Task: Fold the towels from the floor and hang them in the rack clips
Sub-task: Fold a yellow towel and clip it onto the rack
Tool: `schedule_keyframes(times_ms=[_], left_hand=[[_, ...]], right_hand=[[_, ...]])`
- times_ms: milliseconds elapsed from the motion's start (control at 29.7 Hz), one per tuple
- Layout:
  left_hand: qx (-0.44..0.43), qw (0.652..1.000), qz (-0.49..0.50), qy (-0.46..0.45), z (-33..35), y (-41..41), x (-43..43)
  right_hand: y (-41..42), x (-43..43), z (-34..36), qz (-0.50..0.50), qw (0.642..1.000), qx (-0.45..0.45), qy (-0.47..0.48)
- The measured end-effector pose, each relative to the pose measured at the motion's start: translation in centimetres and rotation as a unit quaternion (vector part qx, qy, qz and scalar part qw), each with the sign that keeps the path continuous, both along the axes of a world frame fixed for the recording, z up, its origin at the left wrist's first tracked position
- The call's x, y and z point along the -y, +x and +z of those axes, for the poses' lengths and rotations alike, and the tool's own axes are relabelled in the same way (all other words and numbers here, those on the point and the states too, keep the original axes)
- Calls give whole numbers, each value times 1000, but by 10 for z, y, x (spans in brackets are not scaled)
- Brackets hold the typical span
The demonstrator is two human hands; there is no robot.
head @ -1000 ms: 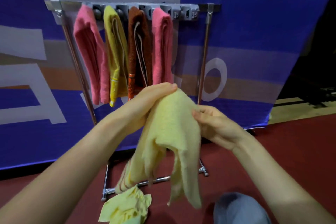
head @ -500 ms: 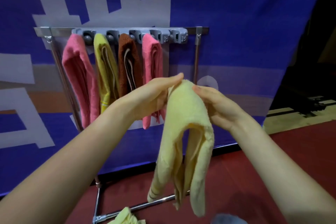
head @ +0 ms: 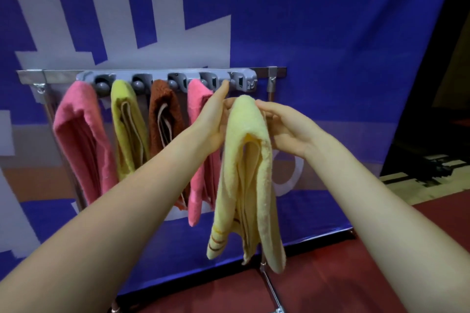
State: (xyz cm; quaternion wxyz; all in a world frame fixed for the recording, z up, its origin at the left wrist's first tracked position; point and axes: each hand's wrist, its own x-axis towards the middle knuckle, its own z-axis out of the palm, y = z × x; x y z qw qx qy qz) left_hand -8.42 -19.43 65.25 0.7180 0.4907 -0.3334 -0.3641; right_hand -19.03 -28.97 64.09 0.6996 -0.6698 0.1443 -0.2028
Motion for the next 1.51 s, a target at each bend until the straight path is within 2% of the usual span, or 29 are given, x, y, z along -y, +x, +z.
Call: schedule_keyframes(times_ms=[235, 336, 504, 572, 774, 874, 1043, 1110, 1211, 1312, 1413, 1513], left_hand=[[99, 994, 38, 11, 0, 39, 49], [91, 993, 73, 11, 6, 52, 64], [-10, 994, 92, -52, 15, 56, 84], [-57, 987, 137, -66, 25, 57, 94], [24, 955, 290, -55, 41, 73, 127], [31, 950, 304, -57, 37, 90, 138], [54, 942, 329, -36, 25, 109, 138], [85, 940, 330, -29, 18, 114, 140], [159, 926, 341, 13, 14, 116, 142], [190, 916, 352, 36, 11, 110, 141], [144, 928, 336, 67, 4, 106, 138], [147, 940, 297, 78, -10, 97, 127]], right_hand=[[53, 59, 10, -30, 999, 13, 18], [70, 74, 13, -18, 1000, 11, 20], [102, 83, 23, -27, 998, 36, 45], [114, 89, 30, -44, 997, 45, 43], [147, 109, 45, -73, 995, 63, 15], [162, 116, 44, -94, 994, 49, -16], [182, 122, 37, -86, 996, 29, -3], [189, 129, 32, -84, 996, 2, -8], [198, 132, 27, -109, 991, -31, -66], [195, 120, 25, -91, 993, -54, -53], [192, 118, 14, -60, 997, -48, -18], [169, 115, -4, -160, 986, 38, 39]])
